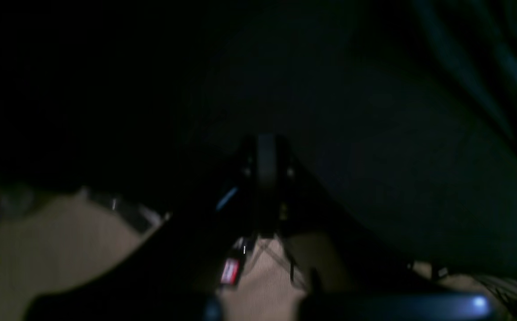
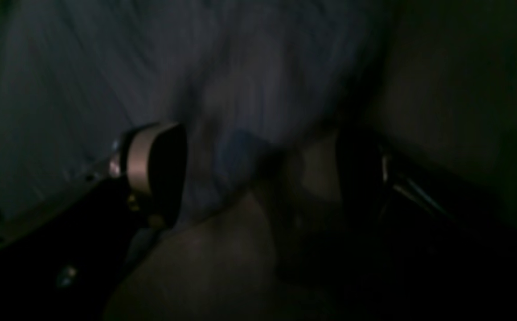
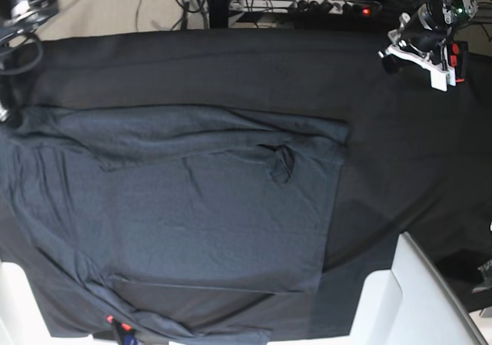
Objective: Fold the T-shirt properly
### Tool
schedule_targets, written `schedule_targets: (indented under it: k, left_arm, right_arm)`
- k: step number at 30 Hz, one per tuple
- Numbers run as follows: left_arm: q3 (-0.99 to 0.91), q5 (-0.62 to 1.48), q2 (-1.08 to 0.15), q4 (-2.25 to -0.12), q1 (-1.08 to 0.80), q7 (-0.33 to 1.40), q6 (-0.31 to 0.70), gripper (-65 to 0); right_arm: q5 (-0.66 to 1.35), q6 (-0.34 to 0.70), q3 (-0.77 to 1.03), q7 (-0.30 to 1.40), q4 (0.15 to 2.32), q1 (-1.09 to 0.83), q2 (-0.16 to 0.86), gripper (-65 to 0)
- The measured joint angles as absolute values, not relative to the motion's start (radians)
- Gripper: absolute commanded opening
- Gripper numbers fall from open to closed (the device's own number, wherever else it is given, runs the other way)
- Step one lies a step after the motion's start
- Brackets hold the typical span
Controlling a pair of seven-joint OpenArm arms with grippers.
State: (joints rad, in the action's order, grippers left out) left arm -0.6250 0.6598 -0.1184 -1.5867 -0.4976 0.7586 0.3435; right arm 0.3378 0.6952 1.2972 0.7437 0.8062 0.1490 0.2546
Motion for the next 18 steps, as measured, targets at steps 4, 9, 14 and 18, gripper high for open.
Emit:
schedule_targets:
  k: [4,9,14,18]
  left_arm:
    - [-0.626,0.658,-0.119,-1.581,-0.521,0.752,0.367,-44.3]
    - [-0.627,0.663,-0.091,-1.582,-0.502,0.745,0.368,-28.8]
    - [-0.630,0.659,-0.068,-1.578,-0.473,0.750,0.367,-16.3]
    - [-0.624,0.662,-0.053,-1.570,-0.444,0.752,0.367,-13.0]
  right_arm:
    - [0.363,0.708,1.299,0.656,0.664,0.171,0.302,-16.7]
    - [0.360,0.700,1.299,0.646,0.555,0.216,0.335,-31.2]
    - [0.344,0.698,1.299,0.662,0.548,0.215,0.322,-54.9]
    - [0.338,0.693,1.299,0.669,0.548,0.207,0.318,-63.8]
